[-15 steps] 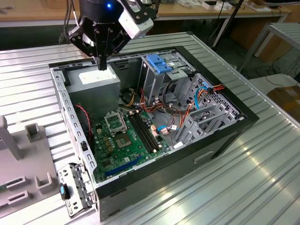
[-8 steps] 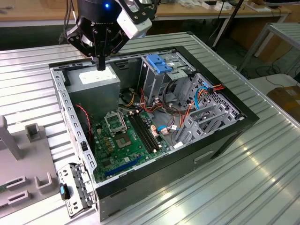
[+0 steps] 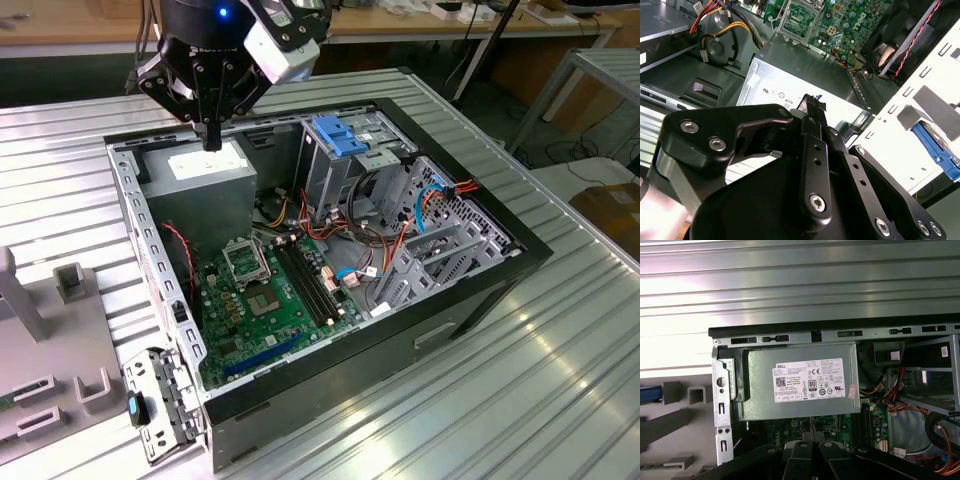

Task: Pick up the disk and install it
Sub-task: 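Reach for the disk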

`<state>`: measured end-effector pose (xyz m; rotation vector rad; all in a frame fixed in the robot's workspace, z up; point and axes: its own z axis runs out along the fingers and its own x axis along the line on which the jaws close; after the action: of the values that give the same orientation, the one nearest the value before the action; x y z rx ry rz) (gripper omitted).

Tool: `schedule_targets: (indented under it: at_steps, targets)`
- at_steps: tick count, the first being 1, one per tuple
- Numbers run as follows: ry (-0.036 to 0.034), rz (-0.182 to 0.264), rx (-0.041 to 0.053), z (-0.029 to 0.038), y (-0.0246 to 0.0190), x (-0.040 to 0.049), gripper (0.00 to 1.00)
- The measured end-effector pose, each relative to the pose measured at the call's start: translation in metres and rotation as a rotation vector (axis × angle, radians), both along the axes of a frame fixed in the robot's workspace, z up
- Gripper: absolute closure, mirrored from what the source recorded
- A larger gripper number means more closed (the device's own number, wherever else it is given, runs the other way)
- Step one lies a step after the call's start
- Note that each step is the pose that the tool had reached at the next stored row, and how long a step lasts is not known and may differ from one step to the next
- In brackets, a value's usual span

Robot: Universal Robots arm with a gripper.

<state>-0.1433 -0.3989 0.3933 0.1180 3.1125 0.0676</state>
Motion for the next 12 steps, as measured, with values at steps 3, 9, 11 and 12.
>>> schedule_targets:
  at_steps: [3,9,11,12]
  targets:
    - [0.0001,0.0,-0.0001,0.0,0.0,-0.0013,0.89]
    - [0.0,0.0,0.0,0.0,0.0,-0.0032,0.89]
    - [0.0,0.0,0.0,0.0,0.0,-0.0046,0.89]
    - [0.0,0.0,0.0,0.0,0.0,-0.0054,0.89]
